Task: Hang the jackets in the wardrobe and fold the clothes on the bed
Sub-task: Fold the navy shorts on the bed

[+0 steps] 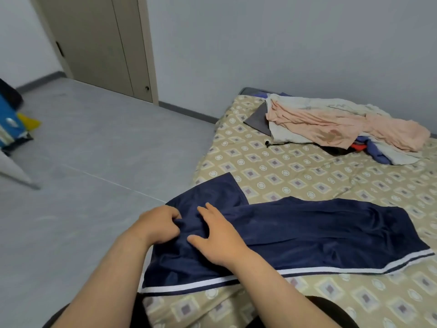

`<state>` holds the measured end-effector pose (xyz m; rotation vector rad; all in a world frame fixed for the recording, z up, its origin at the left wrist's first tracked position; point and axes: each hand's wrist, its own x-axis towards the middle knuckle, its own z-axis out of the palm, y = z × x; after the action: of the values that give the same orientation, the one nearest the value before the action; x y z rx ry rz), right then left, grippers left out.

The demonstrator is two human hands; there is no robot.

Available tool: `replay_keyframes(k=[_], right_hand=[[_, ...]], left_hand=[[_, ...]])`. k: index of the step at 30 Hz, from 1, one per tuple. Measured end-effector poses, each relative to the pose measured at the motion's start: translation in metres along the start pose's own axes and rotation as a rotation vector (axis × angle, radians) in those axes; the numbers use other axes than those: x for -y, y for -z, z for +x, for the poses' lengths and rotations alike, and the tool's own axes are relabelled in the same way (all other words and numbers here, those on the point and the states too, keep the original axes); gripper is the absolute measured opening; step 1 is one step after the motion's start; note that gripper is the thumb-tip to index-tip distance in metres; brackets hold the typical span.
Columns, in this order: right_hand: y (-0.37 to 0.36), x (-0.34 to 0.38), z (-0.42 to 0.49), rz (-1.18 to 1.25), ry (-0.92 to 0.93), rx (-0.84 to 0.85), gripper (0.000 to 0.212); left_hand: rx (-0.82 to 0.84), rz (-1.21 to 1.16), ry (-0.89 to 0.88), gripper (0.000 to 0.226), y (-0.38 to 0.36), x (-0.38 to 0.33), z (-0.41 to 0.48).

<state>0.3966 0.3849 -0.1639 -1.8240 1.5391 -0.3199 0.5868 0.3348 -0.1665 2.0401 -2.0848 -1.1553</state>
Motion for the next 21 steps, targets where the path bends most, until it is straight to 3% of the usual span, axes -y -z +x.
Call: replay_keyframes(k=[4, 8, 12, 15, 21], right_hand=[[-0.014, -0.002, 0.004, -0.096, -0.006, 0.115, 0.098], [-0.001, -0.007, 0.003, -0.038, -0.020, 0.026, 0.030], [0.010, -0.011, -0.005, 0.155, -0.027, -0.021, 0.015], [0.022, -0.015, -0.008, 0.251, -0.069, -0.082, 0.017], [0.040, -0.017, -0.010, 0.651, -0.013, -0.233, 0.020]], left_hand=[[0.114, -0.113, -0.058, 0.016, 0.003, 0.001, -0.003], [0.326, -0.061, -0.017, 0.017, 0.016, 0.000, -0.011], [0.347, 0.028, -0.023, 0.027, 0.017, -0.003, -0.013], [0.288, 0.014, -0.015, 0.019, 0.022, -0.007, -0.014], [0.338, -0.194, -0.074, 0.011, 0.061, -0.002, -0.034]])
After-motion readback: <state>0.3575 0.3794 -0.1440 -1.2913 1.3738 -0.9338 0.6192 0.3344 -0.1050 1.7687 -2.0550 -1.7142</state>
